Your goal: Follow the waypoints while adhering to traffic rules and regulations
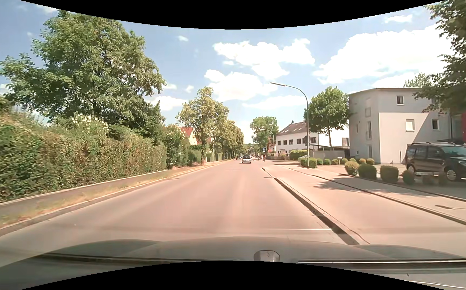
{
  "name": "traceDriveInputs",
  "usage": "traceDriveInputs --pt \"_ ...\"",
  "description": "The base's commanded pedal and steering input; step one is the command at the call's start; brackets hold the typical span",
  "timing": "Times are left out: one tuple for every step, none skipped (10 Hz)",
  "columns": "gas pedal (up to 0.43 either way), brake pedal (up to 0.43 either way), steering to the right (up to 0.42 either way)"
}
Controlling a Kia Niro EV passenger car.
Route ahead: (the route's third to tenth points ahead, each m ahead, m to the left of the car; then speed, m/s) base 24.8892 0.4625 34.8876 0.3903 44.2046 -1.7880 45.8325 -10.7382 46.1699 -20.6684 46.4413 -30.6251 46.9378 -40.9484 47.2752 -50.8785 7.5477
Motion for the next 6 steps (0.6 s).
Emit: traceDriveInputs --pt "0.067 0.006 0.0" --pt "0.067 0.006 0.0" --pt "0.067 0.006 0.0" --pt "0.059 0.006 0.0" --pt "0.039 0.006 0.0" --pt "0.0 0.006 0.0"
